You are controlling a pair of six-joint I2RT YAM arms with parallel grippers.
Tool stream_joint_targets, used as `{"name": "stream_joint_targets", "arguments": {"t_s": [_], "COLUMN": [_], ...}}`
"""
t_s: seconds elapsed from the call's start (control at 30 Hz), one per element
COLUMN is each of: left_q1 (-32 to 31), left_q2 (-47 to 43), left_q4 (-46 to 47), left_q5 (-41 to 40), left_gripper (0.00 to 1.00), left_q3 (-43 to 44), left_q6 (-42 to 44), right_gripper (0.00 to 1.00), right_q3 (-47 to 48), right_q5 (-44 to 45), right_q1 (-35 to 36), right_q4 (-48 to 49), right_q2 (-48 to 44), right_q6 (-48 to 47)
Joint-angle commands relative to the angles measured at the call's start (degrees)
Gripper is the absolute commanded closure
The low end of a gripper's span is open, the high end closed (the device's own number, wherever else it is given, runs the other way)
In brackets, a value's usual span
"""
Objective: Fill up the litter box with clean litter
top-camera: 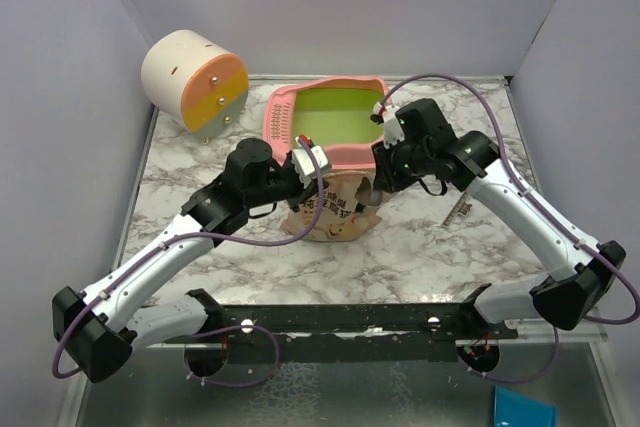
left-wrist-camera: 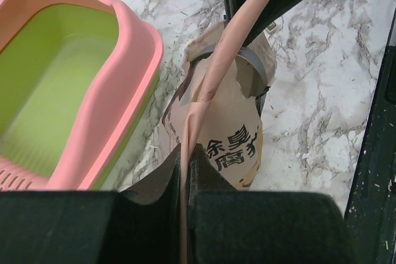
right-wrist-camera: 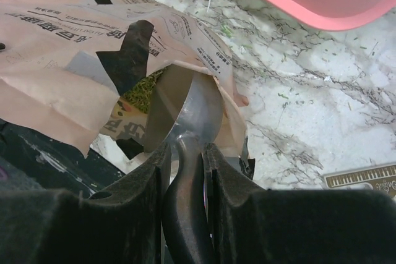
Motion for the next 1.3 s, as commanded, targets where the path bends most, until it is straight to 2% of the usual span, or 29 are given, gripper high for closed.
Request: {"name": "stream_joint_targets", "arguments": {"t_s": [0.0, 0.27, 0.83, 1.27], "left_q1": [-0.56, -0.58, -0.58, -0.58], "left_q2": [-0.79, -2.46, -6.18, -3.70], "left_q4": [11.05, 13.91, 18.04, 18.97], "left_q5": [1.05, -0.09, 0.48, 0.99], "left_gripper": [1.00, 1.00, 1.00, 1.00], "left_q3": [5.50, 0.55, -5.18, -5.80], "left_q6": [1.41, 0.53, -3.22, -2.78], "right_gripper": [0.99, 0.99, 0.99, 0.99], "right_q3": [-2.26, -7.66, -11.83, -23.46], "right_q5": [5.40, 1.56, -6.27, -14.04], "right_q1": [0.34, 0.61, 3.29, 3.61], "right_q4": [1.52, 6.53, 13.38, 28.79], "right_q2": [0.95, 2.93, 9.83, 7.65], "right_q6": [-1.07, -0.88, 0.46, 6.85]}}
